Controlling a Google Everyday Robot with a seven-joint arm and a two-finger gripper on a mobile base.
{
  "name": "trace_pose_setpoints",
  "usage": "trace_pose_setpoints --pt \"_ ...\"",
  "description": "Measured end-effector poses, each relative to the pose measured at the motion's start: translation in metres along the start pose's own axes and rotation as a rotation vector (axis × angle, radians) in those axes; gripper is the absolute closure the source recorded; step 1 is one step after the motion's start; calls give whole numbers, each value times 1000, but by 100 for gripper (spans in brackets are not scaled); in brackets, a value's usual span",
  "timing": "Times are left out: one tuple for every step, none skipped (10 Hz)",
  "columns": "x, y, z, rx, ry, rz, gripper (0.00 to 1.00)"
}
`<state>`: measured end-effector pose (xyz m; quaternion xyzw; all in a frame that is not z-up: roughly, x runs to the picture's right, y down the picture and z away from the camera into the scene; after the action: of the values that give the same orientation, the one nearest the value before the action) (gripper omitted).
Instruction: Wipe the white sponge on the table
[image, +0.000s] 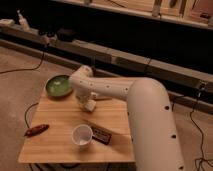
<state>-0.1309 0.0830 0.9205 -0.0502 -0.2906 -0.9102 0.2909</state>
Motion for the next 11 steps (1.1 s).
trace_pose_setpoints --pt "15 0 0 0 6 -16 74" --pt "30 -4 2 0 9 -41 74" --pt "39 -7 4 0 9 -56 74" --pt "51 -13 7 0 7 -79 74" --pt "65 -22 10 2 6 -107 74" --pt "74 -27 13 2 5 -126 74" --pt "86 -36 15 4 6 -151 74" --pt "98 -45 17 6 5 -178 74" --pt "108 -52 19 6 9 -201 74" --pt "114 -59 20 9 11 -223 74" --pt "122 -72 22 18 11 -256 74"
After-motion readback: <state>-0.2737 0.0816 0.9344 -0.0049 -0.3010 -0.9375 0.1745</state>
